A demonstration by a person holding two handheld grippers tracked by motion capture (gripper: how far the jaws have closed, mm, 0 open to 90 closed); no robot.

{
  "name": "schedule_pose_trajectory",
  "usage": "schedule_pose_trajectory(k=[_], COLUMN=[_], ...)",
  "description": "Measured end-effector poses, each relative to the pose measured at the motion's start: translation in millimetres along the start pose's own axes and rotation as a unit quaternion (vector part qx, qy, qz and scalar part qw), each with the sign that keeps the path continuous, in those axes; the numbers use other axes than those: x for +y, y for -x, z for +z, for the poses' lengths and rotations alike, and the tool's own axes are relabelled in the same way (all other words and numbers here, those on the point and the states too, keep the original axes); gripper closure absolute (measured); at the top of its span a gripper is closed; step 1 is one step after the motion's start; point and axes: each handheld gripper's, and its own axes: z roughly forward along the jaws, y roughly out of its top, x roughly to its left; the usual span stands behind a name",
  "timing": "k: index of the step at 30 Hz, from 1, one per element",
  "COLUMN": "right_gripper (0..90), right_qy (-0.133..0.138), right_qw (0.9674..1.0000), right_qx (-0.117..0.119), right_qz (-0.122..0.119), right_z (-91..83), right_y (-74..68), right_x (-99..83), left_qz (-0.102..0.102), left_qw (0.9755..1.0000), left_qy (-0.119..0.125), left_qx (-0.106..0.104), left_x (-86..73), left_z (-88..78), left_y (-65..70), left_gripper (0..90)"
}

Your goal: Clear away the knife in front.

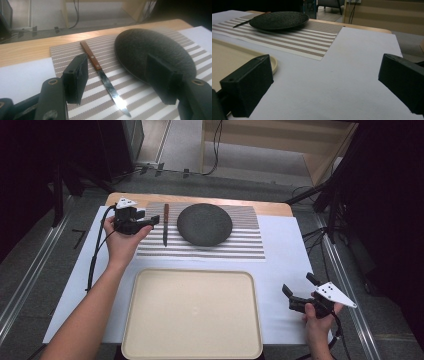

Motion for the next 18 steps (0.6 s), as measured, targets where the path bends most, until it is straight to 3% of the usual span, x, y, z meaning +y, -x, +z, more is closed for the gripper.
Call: schedule_pose_trajectory(k=[10, 15, 18], right_gripper=[0.0, 0.0, 0.0], right_qy=[0.0, 0.0, 0.0], right_qw=[1.0, 1.0, 1.0], right_qx=[-0.005, -0.005, -0.004], right_qz=[0.003, 0.004, 0.004], right_z=[0.4, 0.7, 1.2], right_y=[0.6, 0.8, 0.7], right_x=[0.0, -0.1, -0.1], left_qz=[-0.014, -0.028, -0.025], left_qw=[0.9988, 0.9971, 0.9956], left_qy=[-0.046, -0.07, -0.089], left_qx=[0.003, 0.009, 0.017], left_x=[9.7, 13.4, 15.3], left_z=[39.8, 58.7, 69.7], left_y=[-4.3, -7.9, -7.5], left_gripper=[47.2, 52.5, 53.8])
